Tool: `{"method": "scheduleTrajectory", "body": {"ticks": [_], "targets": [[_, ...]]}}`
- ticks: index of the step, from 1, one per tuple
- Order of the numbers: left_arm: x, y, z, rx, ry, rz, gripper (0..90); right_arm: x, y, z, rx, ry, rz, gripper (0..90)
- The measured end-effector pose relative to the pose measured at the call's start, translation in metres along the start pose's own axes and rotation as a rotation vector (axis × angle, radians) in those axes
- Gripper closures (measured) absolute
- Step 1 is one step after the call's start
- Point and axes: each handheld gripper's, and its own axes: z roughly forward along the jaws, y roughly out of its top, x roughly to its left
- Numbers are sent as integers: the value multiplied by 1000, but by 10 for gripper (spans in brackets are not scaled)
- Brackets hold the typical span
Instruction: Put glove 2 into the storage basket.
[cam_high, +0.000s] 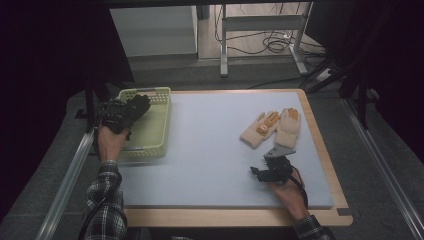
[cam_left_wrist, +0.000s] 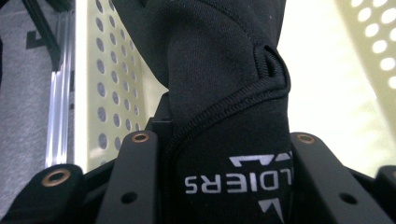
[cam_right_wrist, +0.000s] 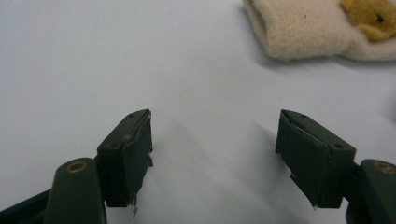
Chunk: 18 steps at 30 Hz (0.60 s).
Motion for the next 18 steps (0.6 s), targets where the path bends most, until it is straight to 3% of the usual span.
{"method": "scheduleTrajectory", "body": {"ticks": [7, 10, 16, 18], "targets": [[4, 6, 15, 37, 34, -27, 599, 0, 0, 0, 0, 1, 0, 267], [4, 9, 18, 63, 54, -16, 567, 0, 0, 0, 0, 1, 1, 267], [5, 10, 22, 108, 67, -9, 311, 0, 0, 0, 0, 1, 0, 267], [6, 9, 22, 106, 34, -7, 231, 0, 0, 0, 0, 1, 0, 267]]}}
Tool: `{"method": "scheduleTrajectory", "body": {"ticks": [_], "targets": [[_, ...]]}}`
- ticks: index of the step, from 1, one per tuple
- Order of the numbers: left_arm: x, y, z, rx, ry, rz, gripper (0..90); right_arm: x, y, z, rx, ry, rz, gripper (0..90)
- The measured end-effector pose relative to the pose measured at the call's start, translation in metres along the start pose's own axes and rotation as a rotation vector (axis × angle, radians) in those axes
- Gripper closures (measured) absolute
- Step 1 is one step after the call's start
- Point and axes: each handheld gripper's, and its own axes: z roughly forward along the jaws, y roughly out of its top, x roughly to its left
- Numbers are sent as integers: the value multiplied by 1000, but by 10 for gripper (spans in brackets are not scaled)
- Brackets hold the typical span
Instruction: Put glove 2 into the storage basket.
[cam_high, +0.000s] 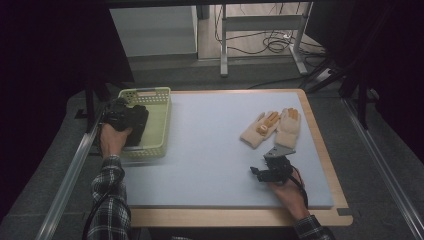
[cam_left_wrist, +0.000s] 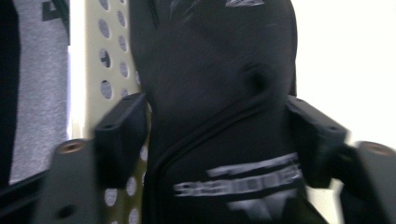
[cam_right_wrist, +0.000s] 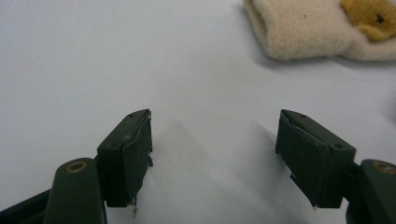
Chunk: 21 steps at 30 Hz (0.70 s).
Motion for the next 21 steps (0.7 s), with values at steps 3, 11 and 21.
{"method": "scheduleTrajectory", "body": {"ticks": [3, 11, 21], "targets": [[0, -2, -1, -11, -33, -12, 156, 0, 0, 0, 0, 0, 0, 267], [3, -5, -8, -53, -102, -37, 45, 0, 0, 0, 0, -2, -1, 267], [4, -16, -23, -158, -217, -33, 25, 0, 0, 0, 2, -3, -3, 267]]}}
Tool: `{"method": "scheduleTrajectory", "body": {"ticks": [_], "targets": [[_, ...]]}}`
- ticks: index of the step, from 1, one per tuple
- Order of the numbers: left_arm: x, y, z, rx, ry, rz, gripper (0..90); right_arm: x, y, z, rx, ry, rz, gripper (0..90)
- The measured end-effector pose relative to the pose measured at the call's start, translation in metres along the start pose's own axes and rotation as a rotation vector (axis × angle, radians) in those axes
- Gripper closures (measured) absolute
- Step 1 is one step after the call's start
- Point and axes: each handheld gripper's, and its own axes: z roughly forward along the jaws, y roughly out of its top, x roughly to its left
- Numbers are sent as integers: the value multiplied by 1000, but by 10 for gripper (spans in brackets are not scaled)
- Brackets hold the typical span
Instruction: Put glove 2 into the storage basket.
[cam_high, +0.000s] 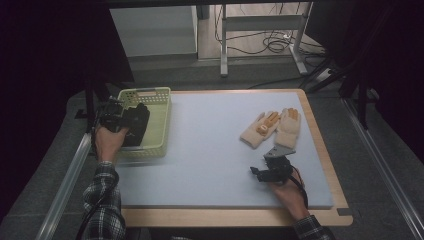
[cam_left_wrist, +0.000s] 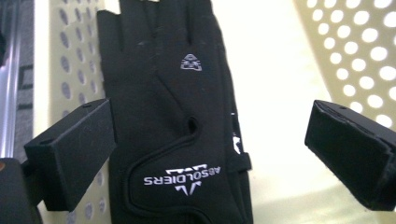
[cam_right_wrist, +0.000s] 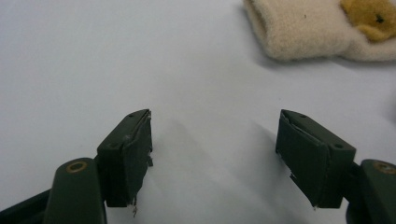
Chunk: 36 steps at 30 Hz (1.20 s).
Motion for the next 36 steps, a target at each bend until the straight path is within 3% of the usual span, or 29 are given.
{"method": "scheduleTrajectory", "body": {"ticks": [5, 12, 28, 36], "targets": [[-2, -6, -8, -53, -51, 12, 12, 0, 0, 0, 0, 0, -1, 267], [-11, -12, -19, -96, -70, 80, 6, 0, 0, 0, -1, -1, -1, 267], [-51, -20, -42, -159, -166, 198, 7, 0, 0, 0, 0, -3, -2, 265], [-77, -28, -48, -191, -228, 266, 10, 0, 0, 0, 1, -3, -1, 266]]}}
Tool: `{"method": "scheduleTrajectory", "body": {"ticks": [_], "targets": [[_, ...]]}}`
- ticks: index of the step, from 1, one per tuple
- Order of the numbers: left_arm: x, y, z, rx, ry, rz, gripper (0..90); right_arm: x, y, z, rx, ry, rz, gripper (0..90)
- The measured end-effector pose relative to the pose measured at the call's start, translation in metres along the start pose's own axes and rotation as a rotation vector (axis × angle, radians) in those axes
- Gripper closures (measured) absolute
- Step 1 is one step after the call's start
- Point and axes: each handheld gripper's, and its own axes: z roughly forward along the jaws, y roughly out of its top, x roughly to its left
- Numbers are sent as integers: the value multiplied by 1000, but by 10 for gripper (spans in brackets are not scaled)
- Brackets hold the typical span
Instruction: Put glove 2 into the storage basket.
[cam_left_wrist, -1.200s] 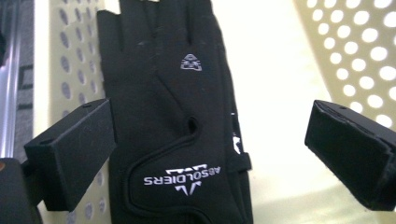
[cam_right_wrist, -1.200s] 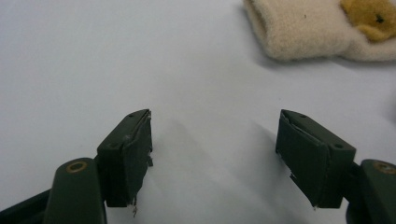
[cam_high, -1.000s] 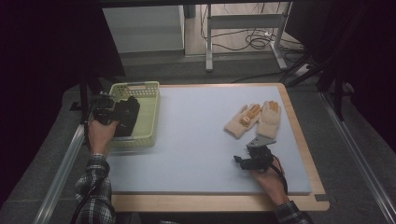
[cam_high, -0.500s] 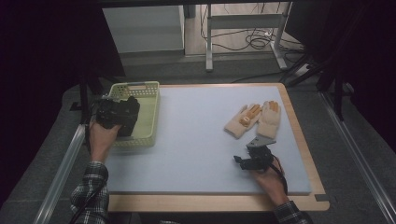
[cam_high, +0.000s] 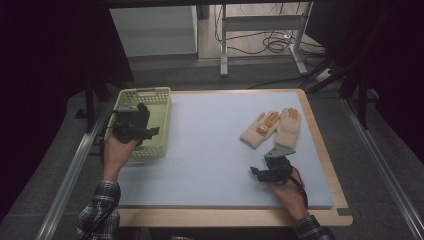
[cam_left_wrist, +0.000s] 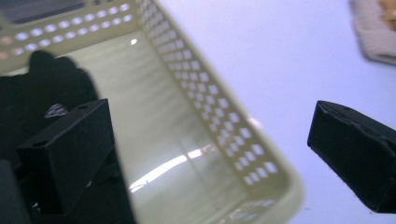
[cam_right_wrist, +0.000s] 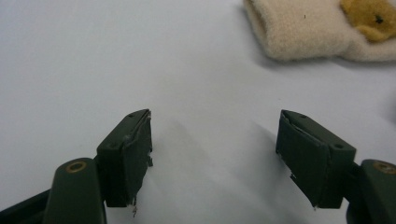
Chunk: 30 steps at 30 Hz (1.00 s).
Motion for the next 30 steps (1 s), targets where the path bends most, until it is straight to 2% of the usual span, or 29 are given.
{"method": "scheduleTrajectory", "body": {"ticks": [9, 20, 24, 30], "targets": [[-39, -1, 4, -13, -65, 91, 11, 0, 0, 0, 0, -1, -1, 264], [-77, -7, 10, -47, -147, 159, 11, 0, 0, 0, -1, -3, -1, 264], [-92, -15, 12, -59, -189, 179, 12, 0, 0, 0, 0, -2, -1, 264], [-113, -35, 22, -56, -211, 218, 12, 0, 0, 0, 1, 2, 3, 263]]}}
